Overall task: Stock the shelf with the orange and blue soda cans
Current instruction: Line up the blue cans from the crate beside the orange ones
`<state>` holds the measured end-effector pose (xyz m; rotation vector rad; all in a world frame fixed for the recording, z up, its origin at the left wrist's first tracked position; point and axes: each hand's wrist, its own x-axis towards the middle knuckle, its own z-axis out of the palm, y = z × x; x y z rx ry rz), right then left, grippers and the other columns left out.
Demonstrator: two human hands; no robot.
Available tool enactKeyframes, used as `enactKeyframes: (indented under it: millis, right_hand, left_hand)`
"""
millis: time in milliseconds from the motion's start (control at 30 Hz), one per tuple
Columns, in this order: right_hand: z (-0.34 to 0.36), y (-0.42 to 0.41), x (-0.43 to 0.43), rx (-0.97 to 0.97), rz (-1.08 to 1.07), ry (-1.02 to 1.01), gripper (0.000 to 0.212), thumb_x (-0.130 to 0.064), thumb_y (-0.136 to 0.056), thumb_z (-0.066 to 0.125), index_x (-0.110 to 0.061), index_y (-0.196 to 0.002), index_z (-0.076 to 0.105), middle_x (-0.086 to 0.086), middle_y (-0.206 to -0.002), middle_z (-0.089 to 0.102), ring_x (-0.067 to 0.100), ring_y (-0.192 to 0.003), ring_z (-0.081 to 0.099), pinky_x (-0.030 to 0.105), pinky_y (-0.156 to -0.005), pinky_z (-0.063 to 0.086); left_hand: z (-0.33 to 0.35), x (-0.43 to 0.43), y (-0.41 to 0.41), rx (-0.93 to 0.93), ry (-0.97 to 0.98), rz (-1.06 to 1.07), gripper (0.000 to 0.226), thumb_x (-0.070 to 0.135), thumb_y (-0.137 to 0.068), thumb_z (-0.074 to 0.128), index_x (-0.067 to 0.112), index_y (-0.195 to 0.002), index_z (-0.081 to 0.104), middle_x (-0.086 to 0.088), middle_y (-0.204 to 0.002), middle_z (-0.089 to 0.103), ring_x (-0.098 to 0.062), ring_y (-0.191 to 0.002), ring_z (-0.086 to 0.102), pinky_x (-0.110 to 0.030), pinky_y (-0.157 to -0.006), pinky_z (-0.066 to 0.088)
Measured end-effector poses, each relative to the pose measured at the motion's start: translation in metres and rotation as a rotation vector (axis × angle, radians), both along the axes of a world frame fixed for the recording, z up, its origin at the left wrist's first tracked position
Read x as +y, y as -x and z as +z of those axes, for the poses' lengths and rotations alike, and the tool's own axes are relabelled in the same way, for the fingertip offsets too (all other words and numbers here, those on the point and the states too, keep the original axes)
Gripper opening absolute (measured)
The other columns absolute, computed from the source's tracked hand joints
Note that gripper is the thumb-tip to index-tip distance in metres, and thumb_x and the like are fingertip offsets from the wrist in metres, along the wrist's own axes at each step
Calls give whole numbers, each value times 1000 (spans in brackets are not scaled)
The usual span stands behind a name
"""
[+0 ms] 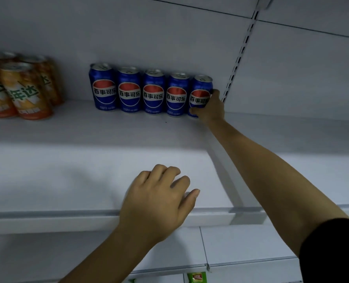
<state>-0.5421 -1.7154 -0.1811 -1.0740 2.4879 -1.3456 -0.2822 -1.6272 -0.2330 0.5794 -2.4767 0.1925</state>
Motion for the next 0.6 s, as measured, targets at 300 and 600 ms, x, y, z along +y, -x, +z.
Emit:
enactKeyframes:
  millis: [300, 600]
  right_hand:
    - [10, -35, 35, -22, 23, -82, 99, -44, -52, 82, -9, -134, 39, 14, -128, 54, 31, -116, 56, 44, -93, 52]
    - [25, -132, 220, 357, 269, -337, 85, -42, -77, 74, -14, -144, 30, 9, -145, 40, 28, -129, 41, 40, -101, 40]
  left_hand:
    - [6, 4, -1, -7, -60, 19, 40, 40, -93, 36, 20, -86, 71, 2, -92, 68, -23, -81, 61, -34, -63, 48]
    - [24, 41, -18, -9, -221, 153, 30, 32, -93, 44, 19, -108, 66, -1, -108, 67, -23, -101, 55, -34, -72, 43]
